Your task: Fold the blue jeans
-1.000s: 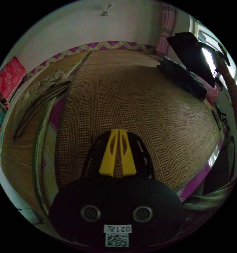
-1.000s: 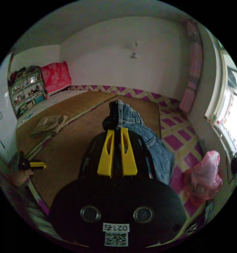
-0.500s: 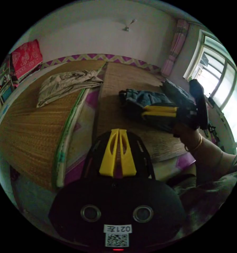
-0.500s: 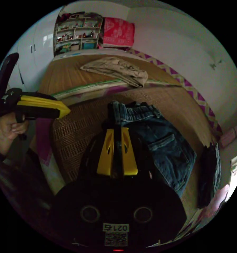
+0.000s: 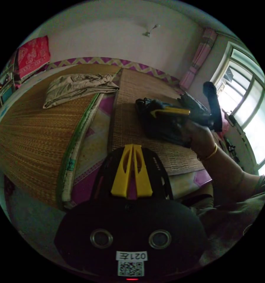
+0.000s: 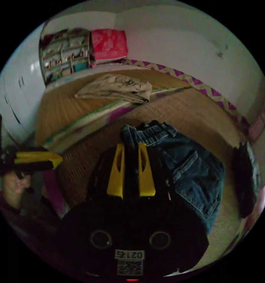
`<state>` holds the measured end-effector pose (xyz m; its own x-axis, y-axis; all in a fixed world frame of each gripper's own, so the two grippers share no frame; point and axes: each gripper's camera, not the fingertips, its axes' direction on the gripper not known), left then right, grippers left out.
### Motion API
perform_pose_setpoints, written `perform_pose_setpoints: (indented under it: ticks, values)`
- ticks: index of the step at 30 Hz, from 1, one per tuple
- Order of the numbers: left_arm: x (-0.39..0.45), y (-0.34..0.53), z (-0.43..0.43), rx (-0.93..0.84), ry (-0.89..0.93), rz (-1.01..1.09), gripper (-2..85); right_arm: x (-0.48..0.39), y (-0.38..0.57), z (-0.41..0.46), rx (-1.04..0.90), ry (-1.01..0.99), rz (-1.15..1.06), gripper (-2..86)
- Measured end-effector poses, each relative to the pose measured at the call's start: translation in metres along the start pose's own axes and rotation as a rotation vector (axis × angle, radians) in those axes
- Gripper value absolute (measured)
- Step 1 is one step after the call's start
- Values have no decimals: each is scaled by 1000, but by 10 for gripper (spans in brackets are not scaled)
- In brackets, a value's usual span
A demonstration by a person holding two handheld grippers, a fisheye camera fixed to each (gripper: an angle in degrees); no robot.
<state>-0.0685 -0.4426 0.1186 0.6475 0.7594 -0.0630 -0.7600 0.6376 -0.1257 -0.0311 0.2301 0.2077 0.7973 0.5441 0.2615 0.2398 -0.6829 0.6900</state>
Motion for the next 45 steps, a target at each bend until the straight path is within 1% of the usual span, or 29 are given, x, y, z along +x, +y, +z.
perform_pose_setpoints:
  ticks: [1,2,4,5,7,8,10,11,12,13,14,16,17,19,20,22,24,26,28,30,33,35,38,40,41,42,43,44,45]
  values:
    - [1,0,-2,4,2,6,-5,44,-2,-31,62,-102,79,61]
    - [2,-1,-3,5,2,11,-5,69,-2,-49,96,-150,119,60]
    - [8,-5,-4,10,16,41,-6,177,11,-136,254,-290,288,57]
    - [10,-6,-3,13,22,51,-7,206,18,-160,296,-311,334,57]
    - [22,-14,-2,31,48,92,-8,316,66,-260,468,-344,508,57]
    - [25,-16,-2,45,57,102,-9,341,81,-284,507,-336,546,57]
    - [41,-24,1,80,92,151,-8,427,148,-366,618,-246,691,58]
    - [46,-26,3,82,102,159,-8,447,165,-382,631,-215,724,59]
    - [55,-32,7,77,119,175,-6,485,198,-406,635,-146,792,59]
    - [64,-37,13,65,135,196,-5,521,231,-417,619,-97,867,59]
    - [69,-40,16,58,145,207,-4,539,247,-419,610,-82,901,59]
    - [91,-51,30,30,175,250,3,604,307,-397,508,-46,1051,59]
    - [97,-53,34,22,182,263,5,619,322,-386,472,-53,1091,59]
    - [124,-62,46,-6,201,326,21,660,380,-335,329,-103,1247,60]
    - [132,-65,48,-11,199,348,27,665,393,-329,329,-117,1269,60]
    - [164,-74,58,-37,177,446,61,676,421,-331,412,-207,1267,67]
    - [189,-81,68,-50,158,539,84,680,424,-342,414,-204,1259,88]
    - [216,-86,80,-64,122,634,101,675,426,-366,428,-116,1261,122]
    - [247,-91,98,-76,80,738,106,656,416,-403,468,36,1208,127]
    - [266,-95,109,-75,18,812,105,638,398,-420,485,72,1118,126]
    - [285,-105,125,-113,-53,874,95,608,364,-425,467,41,979,124]
    - [285,-115,130,-137,-47,863,83,588,345,-418,436,9,906,125]
    - [270,-140,129,-190,44,796,61,554,314,-395,368,-39,797,127]
    - [248,-166,127,-228,162,700,23,527,291,-373,310,-71,714,127]
    - [240,-173,127,-240,200,659,18,521,286,-369,297,-77,697,126]
    - [223,-187,125,-257,286,585,8,509,276,-360,279,-86,672,124]
    - [206,-199,120,-240,369,528,2,499,269,-354,270,-98,656,123]
    - [198,-204,115,-218,406,501,0,494,265,-352,267,-104,650,122]
    - [179,-214,101,-152,445,442,-3,487,259,-348,265,-113,641,119]
